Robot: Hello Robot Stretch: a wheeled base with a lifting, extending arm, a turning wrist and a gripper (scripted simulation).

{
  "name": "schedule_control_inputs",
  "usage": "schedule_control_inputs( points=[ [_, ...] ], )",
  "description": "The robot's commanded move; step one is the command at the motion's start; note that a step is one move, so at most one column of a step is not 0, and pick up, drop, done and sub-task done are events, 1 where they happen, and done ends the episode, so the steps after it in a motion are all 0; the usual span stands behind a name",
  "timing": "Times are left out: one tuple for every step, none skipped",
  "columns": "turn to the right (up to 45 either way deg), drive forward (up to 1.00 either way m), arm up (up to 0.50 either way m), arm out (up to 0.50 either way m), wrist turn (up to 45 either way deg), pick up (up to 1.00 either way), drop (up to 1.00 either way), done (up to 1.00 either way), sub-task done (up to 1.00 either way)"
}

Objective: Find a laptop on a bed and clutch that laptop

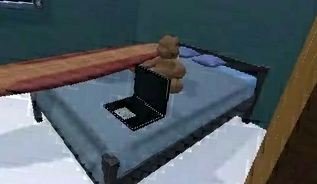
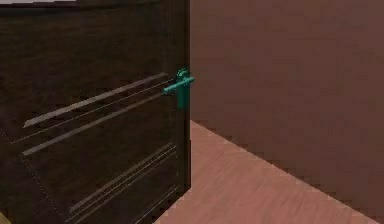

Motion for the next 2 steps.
schedule_control_inputs(
  points=[
    [-45.0, 0.0, 0.0, 0.0, 0.0, 0.0, 0.0, 0.0, 0.0],
    [0.0, 0.15, 0.0, 0.0, 0.0, 0.0, 0.0, 0.0, 0.0]
  ],
)
